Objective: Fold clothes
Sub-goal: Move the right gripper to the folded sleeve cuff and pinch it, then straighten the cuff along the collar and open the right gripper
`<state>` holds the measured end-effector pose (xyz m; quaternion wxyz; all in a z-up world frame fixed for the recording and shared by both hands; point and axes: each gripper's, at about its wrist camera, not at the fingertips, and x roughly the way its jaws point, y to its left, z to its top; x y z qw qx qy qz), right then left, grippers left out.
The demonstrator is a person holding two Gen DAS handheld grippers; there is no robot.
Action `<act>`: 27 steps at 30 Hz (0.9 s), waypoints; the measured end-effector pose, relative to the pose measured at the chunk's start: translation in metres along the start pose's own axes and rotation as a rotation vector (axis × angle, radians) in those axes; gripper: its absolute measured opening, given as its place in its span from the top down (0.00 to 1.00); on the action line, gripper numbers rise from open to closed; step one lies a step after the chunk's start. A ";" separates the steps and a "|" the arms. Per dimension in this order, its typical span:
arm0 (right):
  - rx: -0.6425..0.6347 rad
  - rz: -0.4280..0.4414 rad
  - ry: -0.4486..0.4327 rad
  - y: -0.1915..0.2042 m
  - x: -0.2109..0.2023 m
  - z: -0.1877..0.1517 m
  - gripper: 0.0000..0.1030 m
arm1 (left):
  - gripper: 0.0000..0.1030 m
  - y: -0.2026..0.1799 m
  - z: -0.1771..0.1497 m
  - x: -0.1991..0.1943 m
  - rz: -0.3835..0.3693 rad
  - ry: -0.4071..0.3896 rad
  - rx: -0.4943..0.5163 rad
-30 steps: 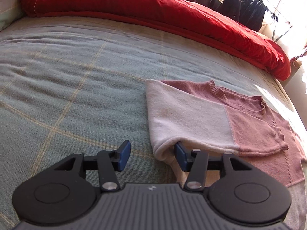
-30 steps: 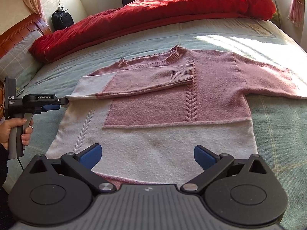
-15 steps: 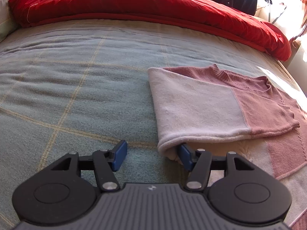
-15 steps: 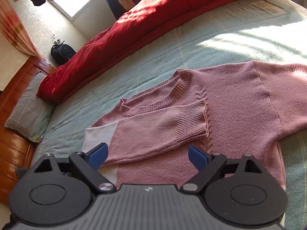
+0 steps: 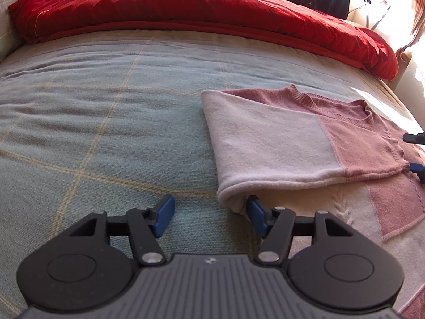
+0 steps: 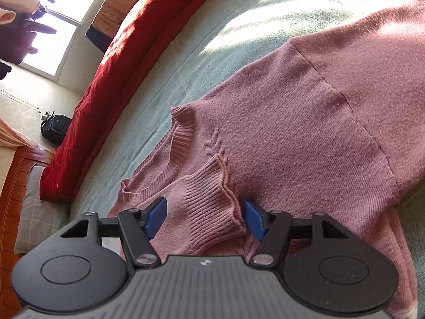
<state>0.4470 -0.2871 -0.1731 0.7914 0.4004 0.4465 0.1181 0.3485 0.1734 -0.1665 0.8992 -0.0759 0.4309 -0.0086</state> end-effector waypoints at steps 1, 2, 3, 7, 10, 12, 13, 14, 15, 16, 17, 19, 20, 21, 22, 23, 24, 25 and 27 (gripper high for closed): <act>0.006 0.016 0.008 -0.002 -0.001 -0.001 0.33 | 0.39 0.000 0.000 0.000 -0.002 -0.002 -0.006; 0.009 0.031 0.023 -0.003 -0.001 -0.003 0.33 | 0.39 0.000 0.000 0.000 -0.002 -0.002 -0.009; 0.011 0.046 0.038 -0.005 -0.002 -0.005 0.33 | 0.39 0.000 0.000 0.000 -0.001 -0.003 -0.011; 0.012 0.034 0.034 -0.005 -0.003 -0.007 0.38 | 0.38 0.000 0.001 0.001 0.001 -0.002 -0.012; -0.032 -0.008 0.025 0.003 0.003 -0.001 0.48 | 0.38 -0.001 0.001 -0.001 0.004 -0.002 -0.011; -0.116 -0.077 0.019 0.011 0.005 0.000 0.86 | 0.38 0.000 0.002 -0.001 0.001 0.004 -0.008; -0.135 -0.091 0.015 0.012 0.005 0.000 0.88 | 0.37 0.000 0.002 -0.001 -0.001 0.007 -0.007; -0.141 -0.094 0.010 0.013 0.005 0.000 0.91 | 0.37 0.001 0.002 -0.002 -0.001 0.008 -0.011; -0.148 -0.097 0.003 0.013 0.003 0.001 0.93 | 0.37 0.001 0.002 -0.002 -0.002 0.010 -0.016; -0.157 -0.101 -0.007 0.014 0.000 0.002 0.94 | 0.37 0.002 0.002 -0.002 -0.003 0.011 -0.021; -0.167 -0.106 -0.017 0.015 -0.002 0.002 0.95 | 0.37 0.002 0.002 -0.002 -0.001 0.012 -0.018; -0.199 -0.116 -0.034 0.020 -0.007 0.003 0.95 | 0.37 0.001 0.002 -0.002 0.002 0.015 -0.012; -0.214 -0.123 -0.042 0.022 -0.009 0.004 0.95 | 0.36 0.001 0.003 -0.002 0.003 0.016 -0.009; -0.220 -0.126 -0.047 0.023 -0.010 0.005 0.95 | 0.36 0.000 0.003 -0.002 0.005 0.017 -0.006; -0.221 -0.126 -0.050 0.023 -0.011 0.006 0.95 | 0.36 0.000 0.003 -0.001 0.004 0.019 -0.008; -0.223 -0.135 -0.051 0.022 -0.011 0.006 0.95 | 0.36 0.001 0.003 -0.001 0.001 0.021 -0.012; -0.228 -0.145 -0.053 0.021 -0.010 0.006 0.95 | 0.36 0.002 0.004 0.000 0.000 0.022 -0.012; -0.229 -0.154 -0.063 0.019 -0.011 0.005 0.95 | 0.36 0.002 0.004 0.000 -0.001 0.022 -0.009; -0.242 -0.161 -0.071 0.019 -0.012 0.003 0.95 | 0.36 0.002 0.004 0.000 -0.001 0.023 -0.005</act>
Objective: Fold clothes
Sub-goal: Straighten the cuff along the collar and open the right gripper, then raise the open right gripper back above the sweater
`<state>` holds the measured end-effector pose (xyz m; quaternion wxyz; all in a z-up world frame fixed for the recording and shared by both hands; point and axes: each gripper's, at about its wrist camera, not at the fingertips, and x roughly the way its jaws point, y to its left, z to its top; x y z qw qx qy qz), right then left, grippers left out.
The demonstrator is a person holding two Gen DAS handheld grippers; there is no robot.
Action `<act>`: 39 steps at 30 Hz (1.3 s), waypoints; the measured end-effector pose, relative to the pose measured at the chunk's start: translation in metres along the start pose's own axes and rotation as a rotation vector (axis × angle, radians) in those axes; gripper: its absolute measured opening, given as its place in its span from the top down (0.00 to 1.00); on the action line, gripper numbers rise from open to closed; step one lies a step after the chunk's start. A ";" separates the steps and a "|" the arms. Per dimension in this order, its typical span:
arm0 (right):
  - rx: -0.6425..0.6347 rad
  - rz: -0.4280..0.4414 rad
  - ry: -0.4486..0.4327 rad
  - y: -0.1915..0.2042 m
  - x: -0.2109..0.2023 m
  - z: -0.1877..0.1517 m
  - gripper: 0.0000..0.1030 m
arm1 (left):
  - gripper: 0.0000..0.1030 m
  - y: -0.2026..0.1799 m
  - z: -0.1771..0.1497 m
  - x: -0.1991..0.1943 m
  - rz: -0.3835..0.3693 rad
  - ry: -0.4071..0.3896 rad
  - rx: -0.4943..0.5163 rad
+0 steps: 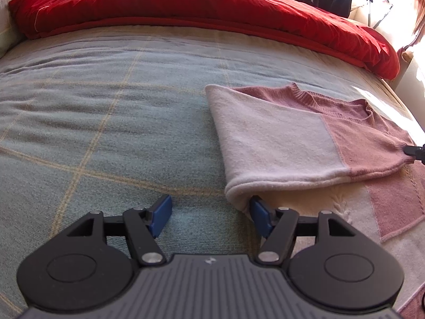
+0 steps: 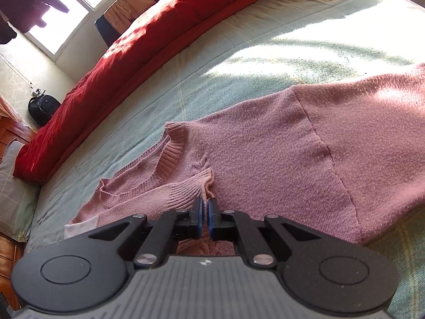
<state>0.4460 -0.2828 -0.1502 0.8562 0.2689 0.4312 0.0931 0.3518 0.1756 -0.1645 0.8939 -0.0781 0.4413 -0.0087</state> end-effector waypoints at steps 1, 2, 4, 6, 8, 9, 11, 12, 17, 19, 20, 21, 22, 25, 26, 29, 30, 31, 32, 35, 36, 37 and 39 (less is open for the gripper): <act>-0.016 -0.013 0.001 0.001 0.000 -0.001 0.95 | 0.36 0.000 0.000 0.000 0.000 0.000 0.002; -0.036 -0.034 0.011 0.003 0.002 -0.002 0.95 | 0.36 -0.001 0.001 -0.001 0.000 0.001 0.008; -0.066 -0.068 0.039 0.006 0.005 -0.002 0.94 | 0.37 -0.002 0.004 -0.004 -0.006 0.011 0.024; -0.116 -0.123 0.021 0.014 -0.003 0.000 0.83 | 0.38 -0.003 0.008 -0.010 -0.020 0.029 0.044; -0.185 -0.154 -0.018 0.024 -0.018 0.003 0.79 | 0.38 -0.005 0.015 -0.021 -0.046 0.038 0.068; -0.214 -0.141 -0.038 0.030 -0.026 0.005 0.79 | 0.38 -0.005 0.020 -0.027 -0.063 0.030 0.072; -0.264 -0.086 -0.023 0.042 -0.033 0.005 0.79 | 0.38 -0.008 0.034 -0.037 -0.109 0.014 0.067; -0.293 -0.061 0.004 0.051 -0.030 0.004 0.79 | 0.38 -0.010 0.044 -0.033 -0.139 0.015 0.052; -0.458 -0.005 0.114 0.091 0.006 -0.017 0.79 | 0.37 -0.027 0.083 -0.001 -0.271 0.022 -0.035; -0.505 -0.026 0.133 0.096 0.020 -0.027 0.79 | 0.37 -0.032 0.090 0.021 -0.313 0.040 -0.072; -0.525 -0.038 0.142 0.097 0.026 -0.032 0.77 | 0.37 -0.034 0.092 0.031 -0.332 0.050 -0.091; -0.542 -0.041 0.137 0.096 0.028 -0.035 0.77 | 0.36 -0.035 0.091 0.041 -0.313 0.056 -0.088; -0.555 -0.034 0.128 0.094 0.027 -0.037 0.77 | 0.37 -0.032 0.089 0.047 -0.306 0.062 -0.097; -0.590 -0.039 0.119 0.089 0.022 -0.035 0.77 | 0.39 -0.021 0.082 0.065 -0.286 0.081 -0.128; -0.598 -0.043 0.120 0.087 0.020 -0.033 0.77 | 0.39 -0.021 0.083 0.063 -0.284 0.084 -0.135; -0.606 -0.028 0.131 0.082 0.017 -0.029 0.74 | 0.40 -0.025 0.093 0.054 -0.271 0.083 -0.132; -0.602 -0.017 0.135 0.081 0.018 -0.029 0.69 | 0.40 -0.030 0.099 0.051 -0.262 0.076 -0.115; -0.596 -0.009 0.137 0.081 0.019 -0.030 0.66 | 0.39 -0.035 0.105 0.055 -0.280 0.077 -0.112; -0.591 -0.002 0.136 0.081 0.020 -0.031 0.61 | 0.37 -0.041 0.111 0.059 -0.300 0.077 -0.110; -0.602 0.005 0.122 0.085 0.023 -0.036 0.52 | 0.37 -0.054 0.124 0.082 -0.304 0.095 -0.123; -0.606 0.008 0.120 0.085 0.023 -0.038 0.50 | 0.37 -0.057 0.128 0.091 -0.296 0.104 -0.131; -0.607 0.015 0.118 0.085 0.023 -0.038 0.49 | 0.37 -0.061 0.131 0.101 -0.287 0.112 -0.139; -0.591 0.035 0.118 0.081 0.022 -0.036 0.49 | 0.38 -0.060 0.131 0.109 -0.205 0.070 -0.157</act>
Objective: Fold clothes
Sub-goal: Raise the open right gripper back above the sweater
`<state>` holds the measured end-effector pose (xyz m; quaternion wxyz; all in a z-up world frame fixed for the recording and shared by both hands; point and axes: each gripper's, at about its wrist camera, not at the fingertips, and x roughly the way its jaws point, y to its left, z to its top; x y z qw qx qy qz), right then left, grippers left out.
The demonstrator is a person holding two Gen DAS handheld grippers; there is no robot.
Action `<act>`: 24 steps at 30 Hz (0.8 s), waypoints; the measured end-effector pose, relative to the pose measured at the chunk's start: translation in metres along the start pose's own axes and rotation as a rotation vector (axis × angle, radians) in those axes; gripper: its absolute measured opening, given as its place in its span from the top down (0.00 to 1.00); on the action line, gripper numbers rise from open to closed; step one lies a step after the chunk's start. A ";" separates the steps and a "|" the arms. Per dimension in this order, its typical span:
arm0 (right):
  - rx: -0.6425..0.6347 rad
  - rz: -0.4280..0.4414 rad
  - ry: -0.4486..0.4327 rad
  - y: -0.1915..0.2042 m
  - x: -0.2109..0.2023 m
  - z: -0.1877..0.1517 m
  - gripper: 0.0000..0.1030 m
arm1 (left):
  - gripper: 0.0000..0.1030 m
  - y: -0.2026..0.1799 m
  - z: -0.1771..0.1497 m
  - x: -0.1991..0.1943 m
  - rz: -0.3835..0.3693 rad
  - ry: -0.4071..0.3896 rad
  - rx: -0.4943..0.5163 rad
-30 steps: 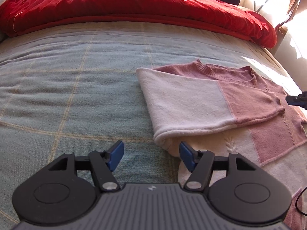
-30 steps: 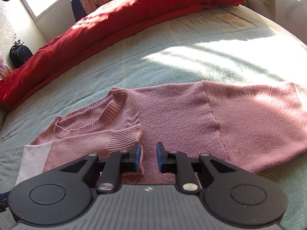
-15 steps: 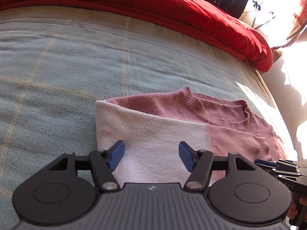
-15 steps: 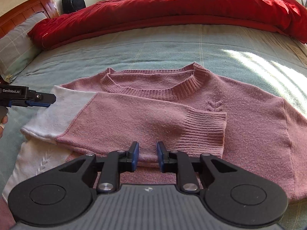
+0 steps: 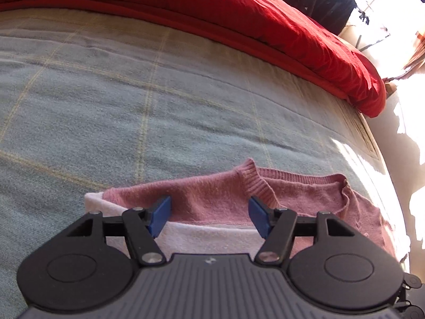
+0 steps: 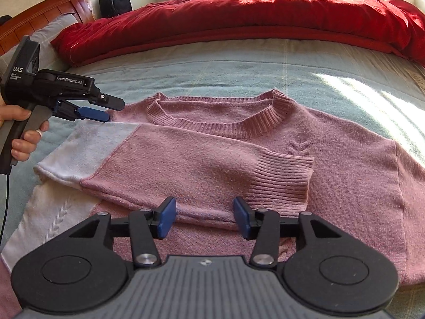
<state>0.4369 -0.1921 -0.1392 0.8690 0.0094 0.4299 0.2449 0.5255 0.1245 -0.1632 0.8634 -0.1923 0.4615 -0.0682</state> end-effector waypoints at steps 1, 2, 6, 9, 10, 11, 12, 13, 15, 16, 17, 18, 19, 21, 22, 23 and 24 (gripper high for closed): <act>0.009 0.011 -0.003 -0.002 0.000 0.000 0.49 | 0.38 0.005 0.000 0.002 0.003 -0.013 -0.021; 0.019 0.019 -0.004 -0.004 -0.001 -0.001 0.49 | 0.38 0.010 0.001 0.004 0.005 -0.026 -0.042; 0.048 0.023 -0.006 -0.005 -0.008 0.000 0.49 | 0.38 0.008 0.002 -0.016 -0.040 -0.041 -0.085; 0.056 0.012 -0.009 0.000 -0.016 0.000 0.48 | 0.33 -0.003 0.003 -0.024 -0.094 -0.041 -0.053; 0.056 0.013 -0.010 0.002 -0.019 0.000 0.48 | 0.30 -0.007 0.002 -0.022 -0.101 -0.044 -0.044; 0.054 0.015 -0.010 0.004 -0.022 0.000 0.47 | 0.30 -0.009 0.002 -0.017 -0.094 -0.040 -0.037; 0.052 0.017 -0.010 0.006 -0.026 -0.001 0.47 | 0.30 -0.009 0.000 -0.009 -0.066 -0.030 -0.035; 0.050 0.019 -0.010 0.008 -0.029 -0.001 0.46 | 0.30 -0.008 -0.002 -0.001 -0.037 -0.020 -0.033; 0.040 0.020 -0.010 0.012 -0.036 -0.003 0.45 | 0.34 -0.008 -0.005 0.008 0.005 -0.018 -0.029; 0.030 0.018 -0.010 0.013 -0.041 -0.003 0.45 | 0.35 -0.008 -0.006 0.007 0.018 -0.027 -0.026; 0.022 0.016 -0.008 0.014 -0.045 -0.003 0.44 | 0.35 -0.009 -0.007 0.007 0.031 -0.036 -0.023; 0.018 0.011 -0.008 0.014 -0.050 -0.003 0.44 | 0.35 -0.012 -0.007 -0.004 0.035 -0.031 -0.009; 0.017 0.005 -0.010 0.014 -0.055 -0.003 0.44 | 0.35 -0.016 -0.007 -0.014 0.039 -0.025 0.005; 0.023 -0.001 -0.015 0.014 -0.066 -0.003 0.43 | 0.34 -0.024 -0.006 -0.036 0.046 -0.014 0.035; 0.036 0.001 -0.020 0.013 -0.072 -0.004 0.43 | 0.33 -0.028 -0.006 -0.047 0.050 -0.009 0.049; 0.050 0.004 -0.024 0.013 -0.079 -0.005 0.41 | 0.33 -0.032 -0.007 -0.059 0.042 0.016 0.057; 0.062 0.007 -0.028 0.013 -0.085 -0.006 0.40 | 0.33 -0.036 -0.008 -0.071 0.034 0.042 0.064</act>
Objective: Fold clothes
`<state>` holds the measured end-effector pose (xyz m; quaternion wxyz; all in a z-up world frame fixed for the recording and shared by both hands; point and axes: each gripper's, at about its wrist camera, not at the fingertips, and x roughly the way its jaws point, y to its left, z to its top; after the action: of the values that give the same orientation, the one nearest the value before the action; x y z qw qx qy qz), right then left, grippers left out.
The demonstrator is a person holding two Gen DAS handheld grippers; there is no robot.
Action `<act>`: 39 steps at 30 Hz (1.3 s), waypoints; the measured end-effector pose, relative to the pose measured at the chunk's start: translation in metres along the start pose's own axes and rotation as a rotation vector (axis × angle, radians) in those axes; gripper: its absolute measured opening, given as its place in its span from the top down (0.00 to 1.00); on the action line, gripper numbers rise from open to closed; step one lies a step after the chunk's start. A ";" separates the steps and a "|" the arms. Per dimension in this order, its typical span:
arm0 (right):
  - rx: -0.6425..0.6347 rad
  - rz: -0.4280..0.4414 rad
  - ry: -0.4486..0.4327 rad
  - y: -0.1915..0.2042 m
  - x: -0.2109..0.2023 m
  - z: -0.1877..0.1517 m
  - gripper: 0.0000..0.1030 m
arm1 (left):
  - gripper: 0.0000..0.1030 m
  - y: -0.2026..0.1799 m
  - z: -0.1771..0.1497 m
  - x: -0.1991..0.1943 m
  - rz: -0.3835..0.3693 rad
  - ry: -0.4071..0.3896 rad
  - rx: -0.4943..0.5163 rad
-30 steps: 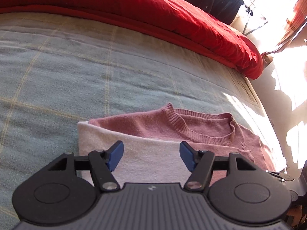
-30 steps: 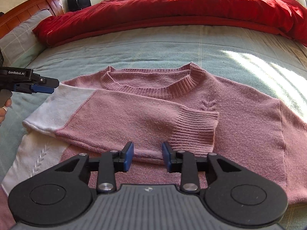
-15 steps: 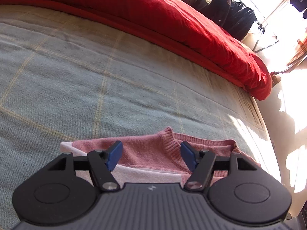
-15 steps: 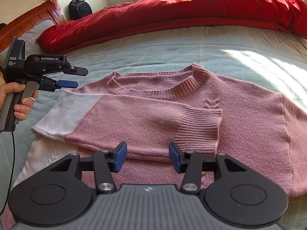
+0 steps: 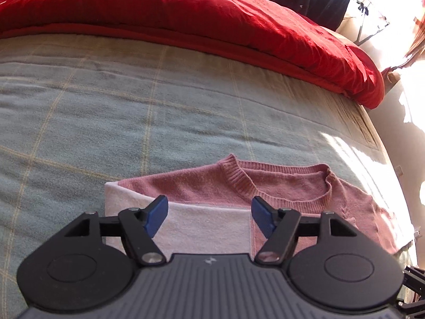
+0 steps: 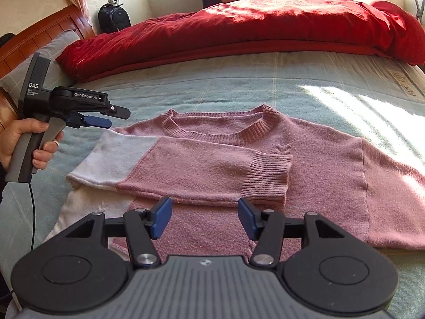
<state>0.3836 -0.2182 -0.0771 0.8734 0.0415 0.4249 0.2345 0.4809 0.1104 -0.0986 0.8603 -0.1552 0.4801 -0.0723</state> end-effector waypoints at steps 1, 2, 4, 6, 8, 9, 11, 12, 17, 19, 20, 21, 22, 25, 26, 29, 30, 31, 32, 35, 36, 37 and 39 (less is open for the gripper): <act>0.009 0.003 -0.003 0.001 -0.006 -0.002 0.40 | 0.32 -0.004 -0.005 -0.011 -0.019 0.021 0.006; 0.017 0.005 -0.004 0.003 -0.013 -0.004 0.39 | 0.28 -0.007 -0.011 -0.022 -0.038 0.042 0.012; 0.027 0.007 0.001 0.006 -0.025 -0.008 0.38 | 0.26 -0.014 -0.028 -0.036 -0.043 0.087 0.039; 0.035 0.008 0.009 0.010 -0.035 -0.013 0.34 | 0.26 -0.016 -0.047 -0.044 -0.034 0.123 0.067; 0.041 0.006 0.019 0.013 -0.045 -0.020 0.34 | 0.26 -0.009 -0.065 -0.040 -0.022 0.153 0.052; 0.044 0.003 0.022 0.015 -0.050 -0.024 0.34 | 0.26 -0.004 -0.071 -0.035 -0.018 0.165 0.037; 0.051 -0.003 0.027 0.017 -0.059 -0.033 0.33 | 0.26 0.011 -0.089 -0.022 -0.015 0.186 -0.015; 0.058 -0.003 0.030 0.017 -0.063 -0.037 0.33 | 0.26 0.019 -0.094 -0.016 -0.011 0.185 -0.035; 0.134 -0.006 0.023 0.013 -0.085 -0.064 0.31 | 0.28 0.052 -0.114 -0.014 -0.086 0.102 -0.158; 0.159 -0.016 0.022 0.011 -0.088 -0.072 0.29 | 0.28 0.053 -0.117 -0.022 -0.067 0.097 -0.148; 0.171 -0.018 0.025 0.010 -0.088 -0.076 0.29 | 0.27 0.053 -0.118 -0.026 -0.051 0.102 -0.134; 0.183 -0.019 0.029 0.010 -0.088 -0.079 0.29 | 0.27 0.052 -0.119 -0.029 -0.035 0.108 -0.121; 0.194 -0.020 0.032 0.009 -0.089 -0.083 0.29 | 0.27 0.052 -0.120 -0.033 -0.010 0.114 -0.122; 0.209 -0.035 0.041 0.012 -0.087 -0.090 0.29 | 0.27 0.048 -0.123 -0.045 0.026 0.115 -0.118; 0.208 -0.035 0.041 0.014 -0.087 -0.091 0.29 | 0.27 0.044 -0.125 -0.050 0.009 0.104 -0.110; 0.195 -0.039 0.034 0.020 -0.086 -0.095 0.29 | 0.27 0.032 -0.132 -0.062 -0.041 0.070 -0.086; 0.190 -0.038 0.031 0.021 -0.085 -0.097 0.28 | 0.27 0.027 -0.135 -0.062 -0.051 0.066 -0.078; 0.186 -0.037 0.029 0.022 -0.084 -0.099 0.27 | 0.25 0.023 -0.139 -0.062 -0.060 0.061 -0.071; 0.181 -0.036 0.027 0.023 -0.083 -0.101 0.26 | 0.25 0.019 -0.142 -0.061 -0.069 0.057 -0.063; 0.178 -0.040 0.039 0.020 -0.076 -0.113 0.25 | 0.25 0.012 -0.160 -0.049 -0.040 0.102 -0.056; 0.176 -0.047 0.052 0.019 -0.073 -0.118 0.25 | 0.25 0.010 -0.167 -0.048 -0.015 0.101 -0.045; 0.172 -0.056 0.068 0.016 -0.069 -0.122 0.25 | 0.25 0.008 -0.174 -0.047 0.010 0.100 -0.033; 0.182 -0.076 0.108 0.010 -0.061 -0.134 0.25 | 0.25 -0.001 -0.185 -0.055 0.034 0.089 0.003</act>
<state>0.2457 -0.2535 -0.1155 0.8502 0.0918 0.4920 0.1635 0.2945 0.0880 -0.1452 0.8394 -0.1425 0.5204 -0.0651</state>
